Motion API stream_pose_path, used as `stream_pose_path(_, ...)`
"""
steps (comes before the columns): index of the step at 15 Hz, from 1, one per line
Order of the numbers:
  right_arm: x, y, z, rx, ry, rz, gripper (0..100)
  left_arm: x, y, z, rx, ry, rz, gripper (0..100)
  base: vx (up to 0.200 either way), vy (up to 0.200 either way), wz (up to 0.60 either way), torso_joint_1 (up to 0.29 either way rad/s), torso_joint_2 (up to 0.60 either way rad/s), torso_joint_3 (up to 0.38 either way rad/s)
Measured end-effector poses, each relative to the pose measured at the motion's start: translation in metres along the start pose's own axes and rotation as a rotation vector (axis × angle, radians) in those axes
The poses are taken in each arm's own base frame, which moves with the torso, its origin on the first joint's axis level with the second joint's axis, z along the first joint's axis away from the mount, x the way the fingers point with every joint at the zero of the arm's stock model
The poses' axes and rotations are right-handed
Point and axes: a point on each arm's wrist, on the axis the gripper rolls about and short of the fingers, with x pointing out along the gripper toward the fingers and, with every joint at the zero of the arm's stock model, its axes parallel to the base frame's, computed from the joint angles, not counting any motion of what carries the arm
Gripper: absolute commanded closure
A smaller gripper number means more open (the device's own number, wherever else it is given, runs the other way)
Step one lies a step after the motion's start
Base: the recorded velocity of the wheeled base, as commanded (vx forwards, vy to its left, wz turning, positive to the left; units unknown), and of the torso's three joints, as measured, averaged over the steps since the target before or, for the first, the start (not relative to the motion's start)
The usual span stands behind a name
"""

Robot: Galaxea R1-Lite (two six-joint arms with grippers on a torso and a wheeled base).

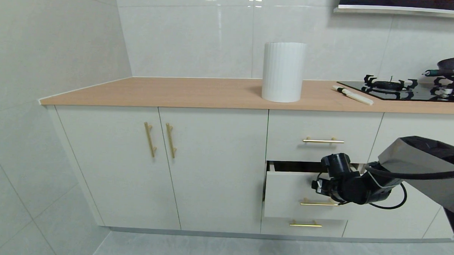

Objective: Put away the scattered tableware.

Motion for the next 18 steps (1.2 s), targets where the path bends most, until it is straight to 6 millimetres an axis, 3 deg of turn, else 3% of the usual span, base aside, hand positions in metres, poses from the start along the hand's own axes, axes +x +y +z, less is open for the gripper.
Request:
stream_pose_path(8,0.026,-0.005,0.014,0.125,-0.041,-0.010,0,0.000,0.000,0.000,0.000,0.000,0.000,0,0.000,0.000,0.00,0.000,0.00,0.000)
stream_pose_path(18,0.044,-0.015,0.031,0.251,-0.070,-0.029,0,0.000,0.000,0.000,0.000,0.000,-0.001,0,0.000,0.000,0.00,0.000,0.00,0.000)
